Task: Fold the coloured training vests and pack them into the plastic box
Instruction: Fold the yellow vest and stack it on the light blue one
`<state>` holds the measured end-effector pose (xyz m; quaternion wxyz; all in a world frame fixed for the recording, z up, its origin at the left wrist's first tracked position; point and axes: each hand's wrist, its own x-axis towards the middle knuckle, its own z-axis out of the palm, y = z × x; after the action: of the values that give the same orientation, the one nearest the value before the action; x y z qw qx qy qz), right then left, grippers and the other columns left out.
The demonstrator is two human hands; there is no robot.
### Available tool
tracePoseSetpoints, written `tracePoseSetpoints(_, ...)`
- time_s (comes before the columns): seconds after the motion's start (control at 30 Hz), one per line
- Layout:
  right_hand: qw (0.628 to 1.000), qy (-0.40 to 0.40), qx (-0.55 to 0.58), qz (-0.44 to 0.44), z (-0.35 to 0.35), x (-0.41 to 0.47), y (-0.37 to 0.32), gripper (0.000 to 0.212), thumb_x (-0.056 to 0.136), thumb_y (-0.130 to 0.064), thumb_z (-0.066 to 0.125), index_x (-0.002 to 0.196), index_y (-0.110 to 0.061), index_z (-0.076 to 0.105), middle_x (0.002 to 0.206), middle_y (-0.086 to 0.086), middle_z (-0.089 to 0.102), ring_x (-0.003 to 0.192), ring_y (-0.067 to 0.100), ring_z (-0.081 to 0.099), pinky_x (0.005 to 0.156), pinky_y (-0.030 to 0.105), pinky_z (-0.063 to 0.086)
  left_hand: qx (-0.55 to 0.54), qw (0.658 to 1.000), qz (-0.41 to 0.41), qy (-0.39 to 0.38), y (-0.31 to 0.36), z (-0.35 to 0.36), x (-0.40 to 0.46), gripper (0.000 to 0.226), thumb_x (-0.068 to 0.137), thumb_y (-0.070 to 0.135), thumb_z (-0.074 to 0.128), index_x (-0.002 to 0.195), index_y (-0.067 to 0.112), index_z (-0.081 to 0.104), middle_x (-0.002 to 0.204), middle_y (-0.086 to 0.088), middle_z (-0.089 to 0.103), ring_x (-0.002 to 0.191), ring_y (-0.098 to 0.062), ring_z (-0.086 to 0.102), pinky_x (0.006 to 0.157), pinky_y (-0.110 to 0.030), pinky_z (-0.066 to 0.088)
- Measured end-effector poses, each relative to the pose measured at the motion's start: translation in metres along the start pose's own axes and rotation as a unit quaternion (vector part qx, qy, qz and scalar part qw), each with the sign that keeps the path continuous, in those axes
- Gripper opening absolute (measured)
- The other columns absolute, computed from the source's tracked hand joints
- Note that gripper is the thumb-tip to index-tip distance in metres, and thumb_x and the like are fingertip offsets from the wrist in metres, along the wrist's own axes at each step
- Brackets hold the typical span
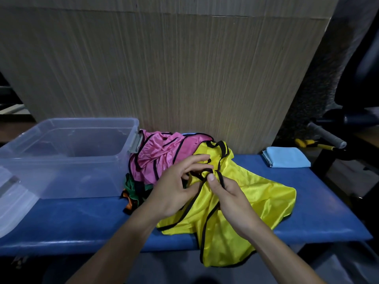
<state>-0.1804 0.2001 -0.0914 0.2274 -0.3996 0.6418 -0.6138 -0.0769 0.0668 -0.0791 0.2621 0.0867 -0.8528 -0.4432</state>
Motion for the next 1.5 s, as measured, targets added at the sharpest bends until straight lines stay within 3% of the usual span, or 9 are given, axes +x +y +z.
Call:
tracePoseSetpoints(0.17,0.999,-0.026,0.027,0.027,-0.008,-0.001,-0.001,0.072,0.094,-0.070,0.050,0.115,-0.002,0.061,0.120,0.042,0.050,0.112,0.057,0.052,0.101,0.069,0.038,0.001,0.999,-0.005,0.045,-0.003,0.001,0.000,0.036,0.093,0.014,0.071,0.122,0.035,0.068,0.121,0.027,0.067,0.116,0.006,0.059,0.092,-0.025,0.048)
tracePoseSetpoints(0.37,0.991,-0.018,0.081,0.103,-0.023,-0.004,0.005,0.036,0.100,-0.047,0.053,0.101,-0.020,0.077,0.102,0.007,0.075,0.105,0.026,0.070,0.099,0.045,0.052,0.023,0.996,0.028,0.079,-0.005,-0.004,0.002,0.031,0.098,0.011,0.064,0.123,0.027,0.070,0.112,0.022,0.071,0.110,0.002,0.065,0.094,-0.019,0.051)
tracePoseSetpoints(0.67,0.946,0.061,0.252,0.195,-0.042,-0.003,-0.007,0.043,0.097,-0.030,0.056,0.128,-0.002,0.064,0.119,0.015,0.073,0.114,0.030,0.069,0.106,0.048,0.049,-0.003,0.997,0.071,-0.014,0.032,-0.024,-0.006,0.014,0.092,0.022,0.066,0.100,0.021,0.078,0.095,0.014,0.075,0.092,-0.006,0.069,0.080,-0.014,0.048)
tracePoseSetpoints(0.83,0.958,-0.006,0.234,0.168,-0.044,-0.007,-0.010,0.037,0.086,-0.024,0.053,0.102,0.005,0.069,0.094,0.019,0.072,0.089,0.033,0.069,0.083,0.039,0.058,0.121,0.963,0.105,-0.217,0.078,-0.027,0.013,0.006,0.091,0.028,0.076,0.095,0.025,0.079,0.071,0.008,0.066,0.065,-0.007,0.060,0.061,-0.024,0.045)
tracePoseSetpoints(0.97,0.961,-0.032,0.212,0.176,-0.037,-0.012,-0.016,0.012,0.071,-0.020,0.051,0.067,-0.010,0.053,0.062,0.005,0.042,0.062,0.021,0.041,0.056,0.028,0.041,0.171,0.958,0.133,-0.187,0.074,-0.015,0.036,0.006,0.086,0.029,0.079,0.084,0.025,0.074,0.104,0.013,0.063,0.108,-0.011,0.056,0.092,-0.031,0.044)
tracePoseSetpoints(1.1,0.962,-0.055,0.196,0.182,-0.039,-0.010,-0.018,0.023,0.059,-0.022,0.053,0.079,-0.012,0.047,0.063,0.007,0.033,0.059,0.021,0.035,0.054,0.029,0.035,0.064,0.961,0.070,-0.261,0.065,-0.008,0.040,0.013,0.087,0.010,0.074,0.078,0.018,0.071,0.122,0.009,0.068,0.120,-0.007,0.060,0.105,-0.028,0.044)
tracePoseSetpoints(1.2,0.954,-0.054,0.223,0.193,-0.042,-0.007,-0.018,0.014,0.069,-0.018,0.050,0.067,-0.007,0.058,0.055,0.000,0.049,0.050,0.012,0.049,0.050,0.024,0.044,0.019,0.972,0.063,-0.227,0.058,-0.007,0.043,0.011,0.086,0.007,0.077,0.078,0.014,0.075,0.111,0.004,0.073,0.109,-0.011,0.068,0.100,-0.034,0.051)
tracePoseSetpoints(1.33,0.949,-0.043,0.238,0.201,-0.042,0.000,-0.011,0.059,0.053,-0.031,0.064,0.106,-0.004,0.062,0.097,0.019,0.054,0.092,0.033,0.053,0.076,0.038,0.052,0.031,0.981,0.083,-0.171,0.050,-0.009,0.047,0.003,0.083,0.011,0.082,0.083,0.012,0.080,0.098,0.005,0.074,0.097,-0.014,0.071,0.091,-0.033,0.055)
tracePoseSetpoints(1.5,0.992,0.032,0.118,0.025,-0.041,0.009,-0.009,0.023,0.097,-0.023,0.063,0.114,-0.008,0.066,0.105,0.014,0.071,0.099,0.025,0.067,0.087,0.039,0.054,0.003,0.992,0.080,-0.098,0.041,-0.020,0.054,0.009,0.081,0.010,0.084,0.075,0.012,0.078,0.087,0.001,0.070,0.082,-0.016,0.070,0.079,-0.034,0.058)
